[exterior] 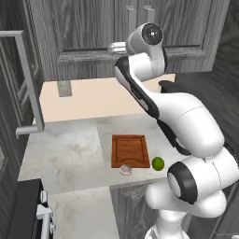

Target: Open the cabinet. Place the bowl and condiment on the counter. Then place the lime and garlic on the cutting board.

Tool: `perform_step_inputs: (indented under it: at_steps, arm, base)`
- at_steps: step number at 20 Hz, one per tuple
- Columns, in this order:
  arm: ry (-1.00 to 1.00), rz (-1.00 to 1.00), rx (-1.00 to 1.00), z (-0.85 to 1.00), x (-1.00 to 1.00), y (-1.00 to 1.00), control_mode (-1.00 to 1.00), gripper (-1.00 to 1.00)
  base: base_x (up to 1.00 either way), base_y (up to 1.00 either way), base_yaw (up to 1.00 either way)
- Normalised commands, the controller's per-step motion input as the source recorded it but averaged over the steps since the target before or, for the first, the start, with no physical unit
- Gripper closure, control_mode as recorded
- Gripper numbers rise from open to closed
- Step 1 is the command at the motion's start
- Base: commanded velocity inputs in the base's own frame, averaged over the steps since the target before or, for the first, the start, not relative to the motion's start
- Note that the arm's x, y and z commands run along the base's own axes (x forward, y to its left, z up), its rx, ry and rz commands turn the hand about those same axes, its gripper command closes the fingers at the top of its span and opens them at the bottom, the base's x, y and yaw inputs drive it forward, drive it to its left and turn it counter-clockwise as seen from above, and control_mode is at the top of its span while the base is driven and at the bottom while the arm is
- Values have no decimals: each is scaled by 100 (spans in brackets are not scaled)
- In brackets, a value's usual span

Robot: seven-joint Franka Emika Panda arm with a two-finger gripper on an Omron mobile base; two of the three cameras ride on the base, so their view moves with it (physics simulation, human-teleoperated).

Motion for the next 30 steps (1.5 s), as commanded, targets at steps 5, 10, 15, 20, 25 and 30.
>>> perform_step_inputs:
  at_steps: [5, 10, 15, 20, 25, 30]
  arm:
    - [-3, 4, -3, -12, 39, 17, -100, 100]
    - [2, 13, 5, -4, 47, 46, -100, 100]
    - [7, 16, 7, 0, 20, 68, -100, 100]
    - [4, 14, 1, 0, 0, 90, -100, 100]
    - [5, 12, 0, 0, -2, 100, -100, 100]
    - [5, 12, 0, 0, -30, 100, -100, 100]
  base:
    - [0, 0, 0]
    - [0, 0, 0]
    - [0, 0, 0]
    - [0, 0, 0]
    - [0, 0, 0]
    - [0, 0, 0]
